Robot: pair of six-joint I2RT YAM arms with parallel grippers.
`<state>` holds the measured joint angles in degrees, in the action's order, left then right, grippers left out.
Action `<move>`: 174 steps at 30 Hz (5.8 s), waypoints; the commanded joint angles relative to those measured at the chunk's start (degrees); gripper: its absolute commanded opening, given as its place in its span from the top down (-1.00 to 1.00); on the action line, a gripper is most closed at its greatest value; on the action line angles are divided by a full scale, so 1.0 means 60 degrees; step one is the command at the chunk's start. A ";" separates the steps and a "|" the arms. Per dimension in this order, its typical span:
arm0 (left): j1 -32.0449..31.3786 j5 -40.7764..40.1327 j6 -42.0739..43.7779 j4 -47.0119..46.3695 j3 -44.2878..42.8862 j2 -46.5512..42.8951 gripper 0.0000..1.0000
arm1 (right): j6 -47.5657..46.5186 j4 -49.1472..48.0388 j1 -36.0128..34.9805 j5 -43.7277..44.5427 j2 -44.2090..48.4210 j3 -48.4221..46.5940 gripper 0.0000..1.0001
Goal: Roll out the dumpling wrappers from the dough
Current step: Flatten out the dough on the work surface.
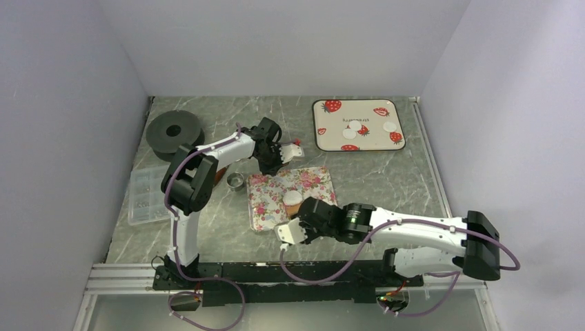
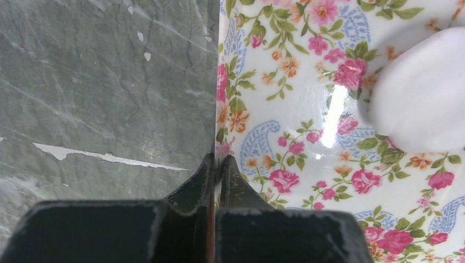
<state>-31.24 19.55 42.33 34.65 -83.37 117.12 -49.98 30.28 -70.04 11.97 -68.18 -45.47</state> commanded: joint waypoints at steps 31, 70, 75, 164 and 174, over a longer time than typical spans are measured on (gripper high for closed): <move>-0.0209 -0.0635 0.0014 0.0481 0.0579 0.0997 1.00 | -0.0631 -0.0448 0.0892 -0.0900 -0.0425 0.0294 1.00; -0.0213 -0.0688 0.0036 0.0435 0.0623 0.0929 1.00 | 0.0184 0.0641 -0.0381 -0.0010 0.0083 0.0719 1.00; -0.0213 -0.0732 0.0054 0.0421 0.0693 0.0886 1.00 | -0.0592 -0.0223 0.0121 -0.0411 -0.0896 0.0291 1.00; -0.0212 -0.0724 0.0127 0.0436 0.0657 0.1024 1.00 | -0.0429 0.0448 -0.0103 -0.0085 -0.0751 0.0697 1.00; -0.0212 -0.0741 0.0136 0.0443 0.0683 0.0974 1.00 | -0.0703 0.0318 0.0109 -0.0203 -0.1554 0.0332 1.00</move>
<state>-31.59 18.57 42.59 34.50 -83.22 116.99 -58.13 18.52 -67.85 15.35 -77.17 -46.48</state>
